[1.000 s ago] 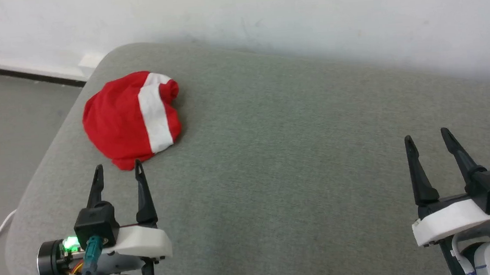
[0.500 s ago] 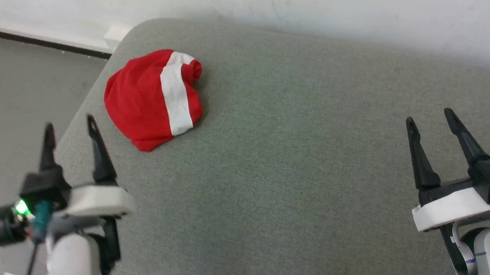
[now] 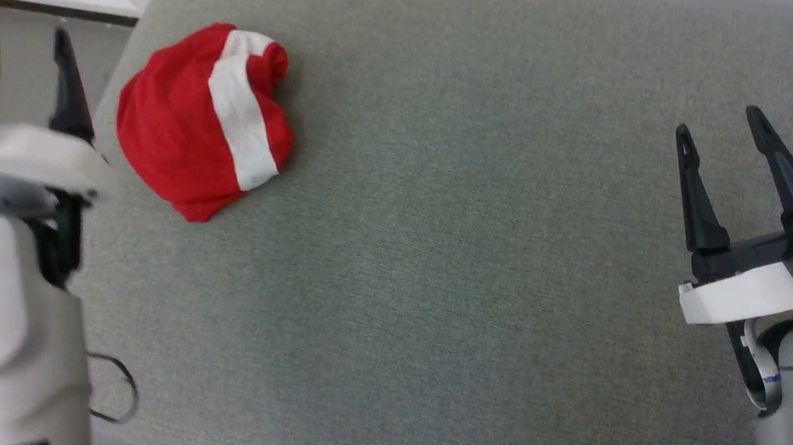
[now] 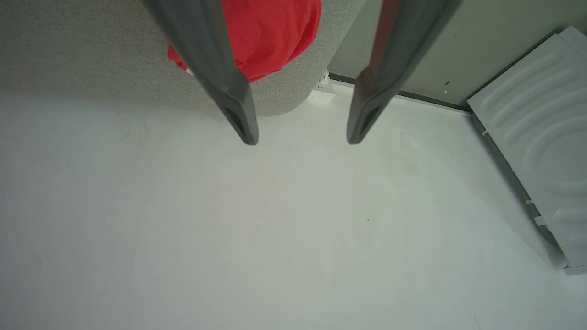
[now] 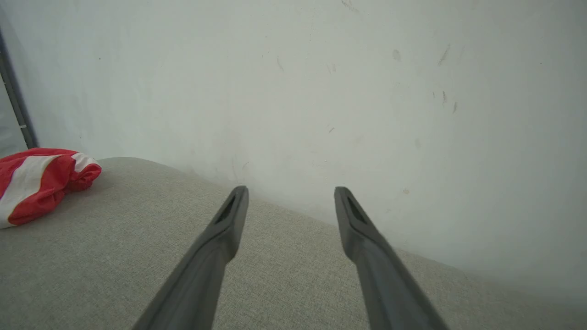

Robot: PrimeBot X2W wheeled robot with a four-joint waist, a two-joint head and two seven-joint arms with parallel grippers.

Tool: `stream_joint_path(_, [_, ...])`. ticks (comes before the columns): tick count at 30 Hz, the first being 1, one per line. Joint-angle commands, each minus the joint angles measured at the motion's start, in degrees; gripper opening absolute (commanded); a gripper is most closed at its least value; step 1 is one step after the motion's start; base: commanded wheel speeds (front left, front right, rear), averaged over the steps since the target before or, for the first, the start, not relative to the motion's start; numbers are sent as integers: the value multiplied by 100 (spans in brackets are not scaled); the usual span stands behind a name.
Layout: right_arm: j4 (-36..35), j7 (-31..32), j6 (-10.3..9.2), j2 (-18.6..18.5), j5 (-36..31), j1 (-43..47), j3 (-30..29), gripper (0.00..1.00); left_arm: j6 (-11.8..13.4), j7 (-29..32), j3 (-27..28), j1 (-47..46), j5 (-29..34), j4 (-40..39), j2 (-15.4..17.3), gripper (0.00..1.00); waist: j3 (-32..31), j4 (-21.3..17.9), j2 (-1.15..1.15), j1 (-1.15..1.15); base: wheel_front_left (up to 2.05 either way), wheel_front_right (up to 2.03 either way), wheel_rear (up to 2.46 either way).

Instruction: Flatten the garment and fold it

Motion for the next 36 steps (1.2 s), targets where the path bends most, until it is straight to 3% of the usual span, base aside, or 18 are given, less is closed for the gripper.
stream_joint_path(1, [-76,-67,-10,11,-59,-146,10,100,-97,161,-63,-390,-61,216,152,100,346,-167,0,-1,0,0,0])
stream_joint_path(5, [-171,-115,-10,12,-137,-326,66,100,-283,735,-275,-1159,-247,682,455,100,615,-286,0,-1,0,0,0])
stream_joint_path(9, [-336,-163,-11,13,-176,-508,101,100,-361,1757,-774,-1737,-755,1122,661,100,895,-412,0,-1,0,0,0])
stream_joint_path(16, [-640,-246,-12,14,-265,-796,222,100,-407,3521,-1931,-2161,-2413,1309,1351,100,1362,-677,0,-1,0,0,0])
stream_joint_path(21, [-804,-303,-12,15,-329,-979,266,100,-436,4583,-2430,-2269,-3344,1469,1812,100,1662,-827,0,-1,0,0,0])
stream_joint_path(26, [-840,-303,-12,15,-346,-1040,271,100,-436,4871,-2902,-2074,-3486,1525,1886,100,1752,-906,0,-1,0,0,0])
stream_joint_path(33, [-805,-303,-12,15,-369,-1048,322,100,-437,4882,-3496,-1939,-3644,1942,1676,100,1717,-945,0,-1,0,0,0])
stream_joint_path(34, [-787,-303,-12,15,-363,-1039,320,100,-437,4871,-3565,-1951,-3660,1989,1688,30,1674,-940,0,-1,0,0,0])
stream_joint_path(35, [-772,-303,-12,15,-355,-1024,314,100,-437,4859,-3628,-1972,-3680,2021,1712,0,1625,-930,0,-1,0,0,0])
stream_joint_path(36, [-756,-303,-12,15,-345,-1005,304,100,-437,4825,-3689,-2003,-3693,2033,1744,0,1563,-915,0,-1,0,0,0])
